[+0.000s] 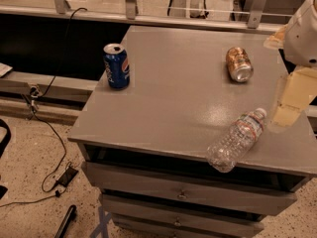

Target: Pick orange can

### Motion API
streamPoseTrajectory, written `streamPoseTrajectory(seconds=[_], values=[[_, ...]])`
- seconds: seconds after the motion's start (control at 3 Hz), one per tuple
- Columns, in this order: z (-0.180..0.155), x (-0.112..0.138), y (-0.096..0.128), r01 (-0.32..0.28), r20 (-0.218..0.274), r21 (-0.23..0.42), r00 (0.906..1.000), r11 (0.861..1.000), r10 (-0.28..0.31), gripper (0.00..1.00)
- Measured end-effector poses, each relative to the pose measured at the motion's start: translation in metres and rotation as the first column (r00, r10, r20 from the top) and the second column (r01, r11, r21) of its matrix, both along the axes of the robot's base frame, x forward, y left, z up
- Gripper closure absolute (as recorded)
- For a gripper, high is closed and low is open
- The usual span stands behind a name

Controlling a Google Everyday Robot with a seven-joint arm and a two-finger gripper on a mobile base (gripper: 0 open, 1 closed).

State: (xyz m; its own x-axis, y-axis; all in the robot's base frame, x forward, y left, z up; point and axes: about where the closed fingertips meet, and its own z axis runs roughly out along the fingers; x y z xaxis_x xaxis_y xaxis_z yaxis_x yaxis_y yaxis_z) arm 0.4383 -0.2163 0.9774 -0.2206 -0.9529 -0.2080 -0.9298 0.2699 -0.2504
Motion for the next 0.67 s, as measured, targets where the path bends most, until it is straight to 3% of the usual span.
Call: streamPoseTrajectory(seconds=[0.67], values=[[0.0015,0.0026,0.0009,-0.009,0.005,0.015,1.0,1.0,0.008,0.0]])
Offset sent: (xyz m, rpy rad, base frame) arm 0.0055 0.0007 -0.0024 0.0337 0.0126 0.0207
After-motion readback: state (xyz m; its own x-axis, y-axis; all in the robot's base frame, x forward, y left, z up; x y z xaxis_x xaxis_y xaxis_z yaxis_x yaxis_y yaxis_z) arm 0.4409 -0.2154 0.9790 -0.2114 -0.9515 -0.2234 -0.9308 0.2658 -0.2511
